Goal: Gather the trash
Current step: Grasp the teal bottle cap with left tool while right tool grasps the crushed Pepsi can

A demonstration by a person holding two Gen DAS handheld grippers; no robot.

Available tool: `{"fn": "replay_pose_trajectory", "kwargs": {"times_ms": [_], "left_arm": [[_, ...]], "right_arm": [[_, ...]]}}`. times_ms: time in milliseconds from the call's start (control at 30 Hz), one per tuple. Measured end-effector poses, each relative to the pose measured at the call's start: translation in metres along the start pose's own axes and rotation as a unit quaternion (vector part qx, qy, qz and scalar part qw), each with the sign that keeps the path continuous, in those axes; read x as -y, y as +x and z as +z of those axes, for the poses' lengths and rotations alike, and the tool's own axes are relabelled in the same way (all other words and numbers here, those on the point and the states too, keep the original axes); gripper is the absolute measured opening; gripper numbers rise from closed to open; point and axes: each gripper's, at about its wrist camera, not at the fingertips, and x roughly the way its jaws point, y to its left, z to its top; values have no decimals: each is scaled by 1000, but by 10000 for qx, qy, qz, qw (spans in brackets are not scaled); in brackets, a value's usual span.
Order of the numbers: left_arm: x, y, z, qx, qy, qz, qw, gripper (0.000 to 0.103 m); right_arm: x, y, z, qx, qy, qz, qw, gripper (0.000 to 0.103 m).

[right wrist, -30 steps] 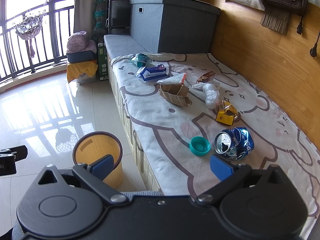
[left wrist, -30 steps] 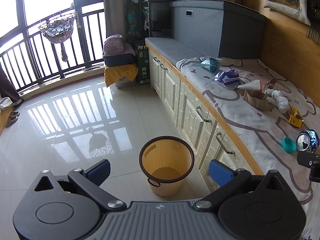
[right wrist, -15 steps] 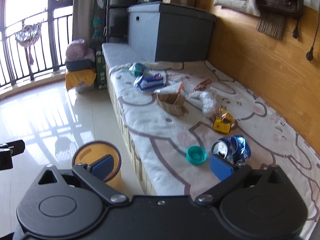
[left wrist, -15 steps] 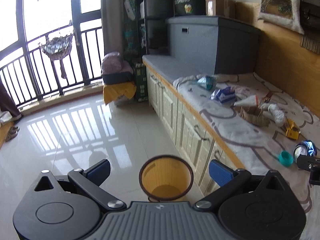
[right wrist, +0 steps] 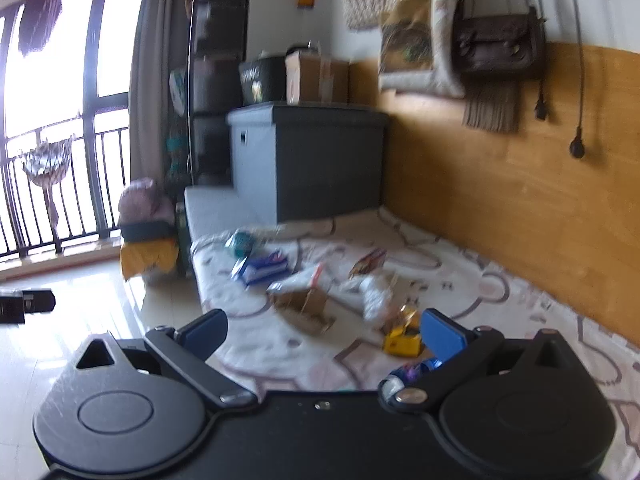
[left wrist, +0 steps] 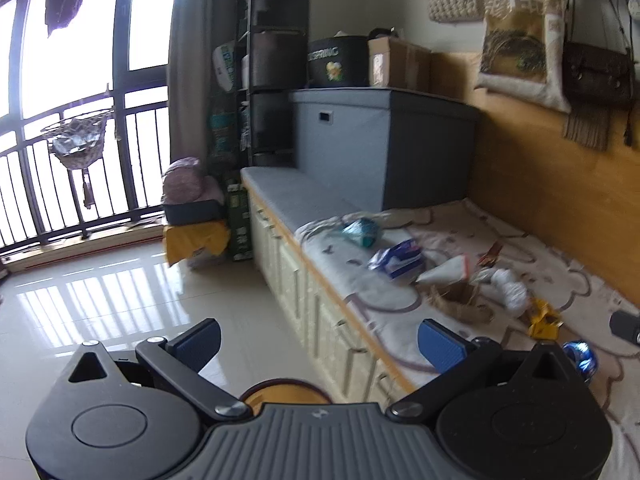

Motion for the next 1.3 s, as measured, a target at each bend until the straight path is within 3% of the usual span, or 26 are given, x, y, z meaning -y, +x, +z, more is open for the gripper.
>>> {"fn": "replay_pose_trajectory", "kwargs": {"times_ms": [133, 300, 633, 700, 867, 1033, 1133, 1233, 1300], "left_arm": [[16, 19, 4, 37, -6, -125, 9999, 103], [37, 52, 7, -101, -152, -358, 9992, 103], [80, 131, -6, -1043, -450, -1032, 9882, 103], [93, 143, -14, -1136, -390, -1199, 9855, 103], [130, 168, -37, -1414, 22, -1929, 9710, 103], [153, 184, -53, -1697, -23, -2447, 9546, 102], [168, 190, -56, -1765, 171, -2685, 9468, 91], [176, 193, -60, -1909, 354, -2827, 9394, 79], [180, 196, -63, -1986, 448, -2860, 9363, 72]], "right_arm": [[32, 8, -16, 13, 83, 173, 9998, 103], [62, 19, -47, 1, 211, -102, 9997, 103], [74, 49, -97, -430, -132, -65, 9990, 101], [72, 57, -103, -526, -214, 65, 9984, 89], [81, 86, -114, -716, 80, -51, 9974, 76], [90, 110, -116, -735, 197, -22, 9971, 64], [94, 122, -115, -708, 204, 87, 9972, 59], [98, 135, -115, -777, 246, 161, 9965, 49], [101, 144, -115, -905, 306, 171, 9953, 31]]}}
